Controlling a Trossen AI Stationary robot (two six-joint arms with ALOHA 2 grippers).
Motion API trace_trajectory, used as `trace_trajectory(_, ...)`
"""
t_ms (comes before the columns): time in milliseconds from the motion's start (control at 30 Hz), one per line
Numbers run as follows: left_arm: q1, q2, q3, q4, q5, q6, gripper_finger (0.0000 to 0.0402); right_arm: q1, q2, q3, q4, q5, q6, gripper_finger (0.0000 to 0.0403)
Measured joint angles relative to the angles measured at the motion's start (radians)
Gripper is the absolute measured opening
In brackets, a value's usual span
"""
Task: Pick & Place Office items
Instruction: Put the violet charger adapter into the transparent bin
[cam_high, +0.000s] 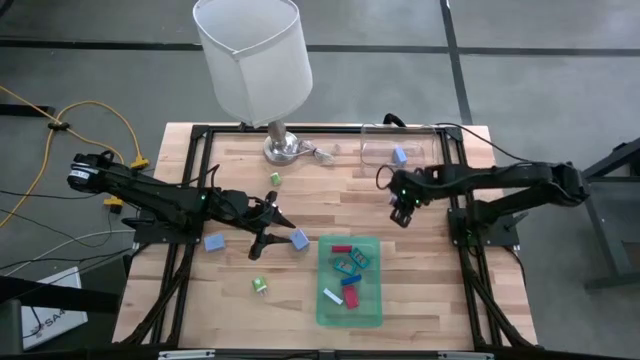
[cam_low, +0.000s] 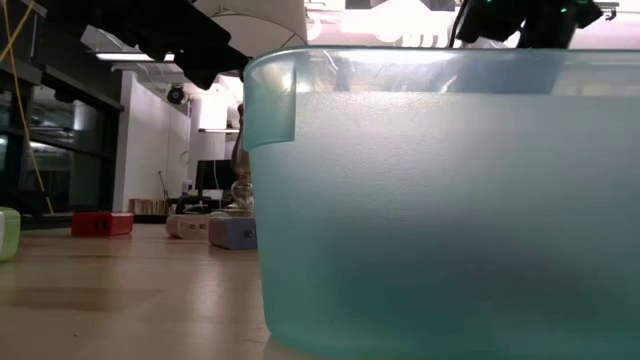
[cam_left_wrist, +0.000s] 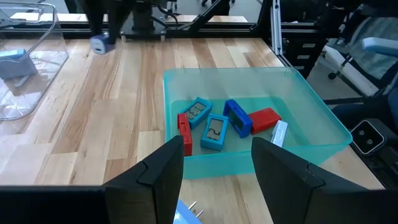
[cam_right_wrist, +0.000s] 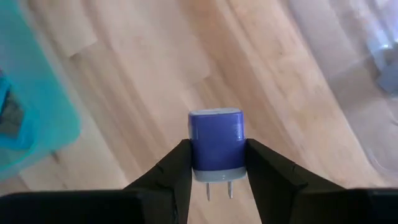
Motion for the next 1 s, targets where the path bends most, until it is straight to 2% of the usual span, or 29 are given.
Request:
trace_trajectory(300, 0.0, 0.0, 0.0, 0.0, 0.0, 0.0, 0.0184, -0.192, 0.0, 0.139, -0.009, -0.01, -0.143, 0.0125)
trace_trajectory(500, 0.0, 0.0, 0.0, 0.0, 0.0, 0.0, 0.0184, -0.316, 0.0, 0.218, -0.037, -0.012, -0.182, 0.0125)
trace_trajectory(1000, 0.0, 0.0, 0.0, 0.0, 0.0, 0.0, 0.0184, -0.583, 0.054, 0.257, -0.022, -0.009, -0.312, 0.0125)
